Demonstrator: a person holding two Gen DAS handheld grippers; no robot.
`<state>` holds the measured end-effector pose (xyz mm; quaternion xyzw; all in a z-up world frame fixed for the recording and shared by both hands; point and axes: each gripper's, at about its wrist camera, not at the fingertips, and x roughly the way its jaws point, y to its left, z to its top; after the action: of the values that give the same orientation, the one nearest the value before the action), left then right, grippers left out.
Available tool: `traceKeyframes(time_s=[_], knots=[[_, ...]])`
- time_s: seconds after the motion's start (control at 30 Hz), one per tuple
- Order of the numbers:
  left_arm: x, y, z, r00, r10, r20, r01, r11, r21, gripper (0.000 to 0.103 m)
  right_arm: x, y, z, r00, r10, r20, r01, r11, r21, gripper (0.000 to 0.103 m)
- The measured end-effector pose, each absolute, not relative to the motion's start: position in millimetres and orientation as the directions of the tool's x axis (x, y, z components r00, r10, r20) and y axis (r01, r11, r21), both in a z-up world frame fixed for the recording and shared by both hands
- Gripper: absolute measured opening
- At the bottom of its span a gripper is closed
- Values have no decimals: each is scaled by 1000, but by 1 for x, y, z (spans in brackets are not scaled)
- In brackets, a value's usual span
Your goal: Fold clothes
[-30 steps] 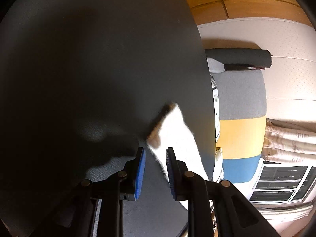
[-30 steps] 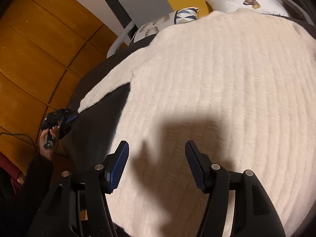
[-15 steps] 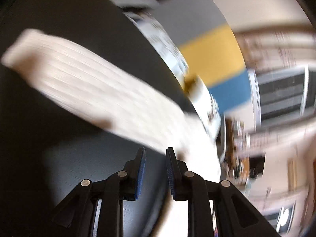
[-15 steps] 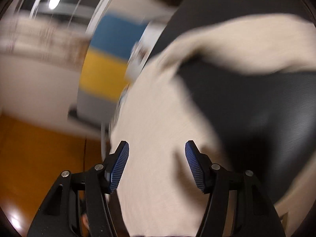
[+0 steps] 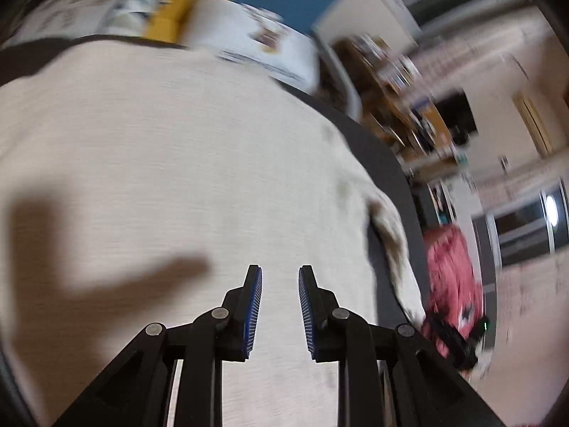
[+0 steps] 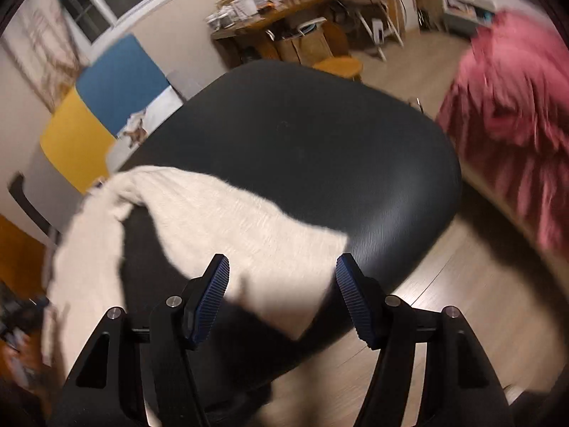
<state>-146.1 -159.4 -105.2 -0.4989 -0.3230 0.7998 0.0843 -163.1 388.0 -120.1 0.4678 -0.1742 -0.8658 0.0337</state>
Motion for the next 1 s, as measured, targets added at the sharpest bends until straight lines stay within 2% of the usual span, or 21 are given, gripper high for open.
traceKeyframes(time_s=[0.2,0.47,0.5,0.57,0.6,0.63,0.8,1.0], knots=[[-188,-92,-98,-424,452,-785,78,-845,-529,21,-192,365,-130,-531,-174,-829,62,-984,166,66],[-210,-57,-120,-353,455,-817,55,-862,-504,21,-202,343,-153,-467,-105,-878,243,-970,-14,65],[-212,-54,-123,-347,455,-820,56,-863,-503,21,-202,343,-153,-464,-101,-880,251,-968,-21,61],[-215,-48,-128,-337,457,-823,55,-864,-501,21,-203,342,-153,-465,-92,-881,268,-963,-41,47],[-217,-46,-130,-333,457,-825,53,-864,-500,21,-203,342,-152,-467,-86,-880,276,-960,-53,28],[-219,-44,-131,-331,453,-827,52,-867,-496,21,-204,341,-152,-469,-79,-880,283,-957,-65,17],[-235,-38,-128,-340,452,-824,28,-871,-490,21,-206,339,-149,-484,-29,-874,290,-948,-130,17],[-280,-45,-100,-428,417,-802,-26,-893,-450,21,-237,350,-128,-513,63,-856,260,-939,-226,17]])
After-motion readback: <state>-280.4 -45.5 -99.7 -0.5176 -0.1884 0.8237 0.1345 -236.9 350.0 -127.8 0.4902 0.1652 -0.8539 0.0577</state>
